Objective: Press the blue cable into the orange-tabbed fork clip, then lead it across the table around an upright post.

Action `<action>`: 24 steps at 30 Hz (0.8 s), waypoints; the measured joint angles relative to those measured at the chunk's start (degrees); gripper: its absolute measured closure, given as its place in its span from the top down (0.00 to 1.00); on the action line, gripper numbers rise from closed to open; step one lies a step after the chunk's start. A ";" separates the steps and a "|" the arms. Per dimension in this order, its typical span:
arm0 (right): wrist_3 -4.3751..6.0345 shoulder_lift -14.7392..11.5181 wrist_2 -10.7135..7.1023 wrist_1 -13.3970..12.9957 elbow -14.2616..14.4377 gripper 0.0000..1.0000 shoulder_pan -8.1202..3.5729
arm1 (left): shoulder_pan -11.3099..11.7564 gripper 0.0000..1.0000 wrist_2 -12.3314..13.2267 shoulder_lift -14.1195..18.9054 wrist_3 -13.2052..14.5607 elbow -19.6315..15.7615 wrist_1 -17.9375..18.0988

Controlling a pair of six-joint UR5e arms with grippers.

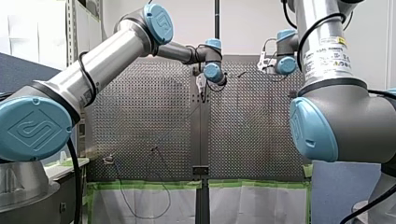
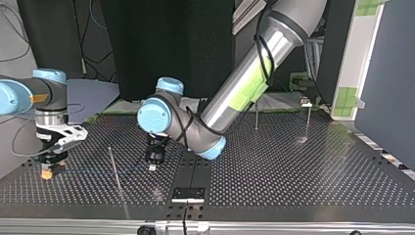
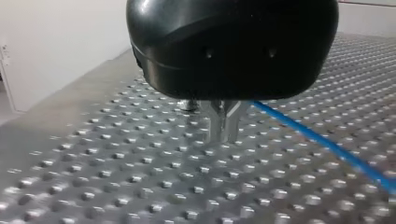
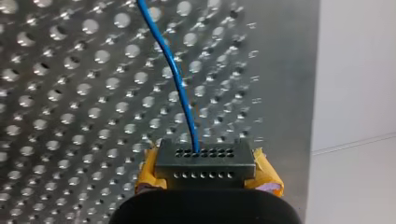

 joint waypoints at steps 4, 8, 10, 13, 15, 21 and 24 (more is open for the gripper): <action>0.00 0.60 -0.15 0.12 0.49 0.00 -0.01 | 0.01 0.42 0.34 -0.16 0.02 -1.32 0.66; 0.00 0.89 -0.32 0.11 1.48 0.00 0.03 | 0.13 0.62 0.54 -0.42 0.05 -1.69 0.84; -0.01 1.02 -0.32 0.09 2.14 0.00 0.07 | 0.18 0.71 0.58 -0.45 0.06 -1.77 0.83; -0.21 1.51 -0.32 0.03 3.29 0.00 0.23 | 0.25 1.00 0.63 -0.46 0.06 -1.85 0.80; -0.57 2.27 -0.31 -0.04 4.10 0.00 0.42 | 0.27 1.00 0.65 -0.47 0.06 -1.86 0.76; -1.69 5.37 -0.28 -1.54 6.91 0.00 0.79 | 0.30 1.00 1.85 -0.48 0.07 -2.03 0.69; -1.98 7.16 -0.30 -3.15 8.66 0.00 0.94 | 0.36 1.00 2.49 -0.48 0.03 -2.04 0.72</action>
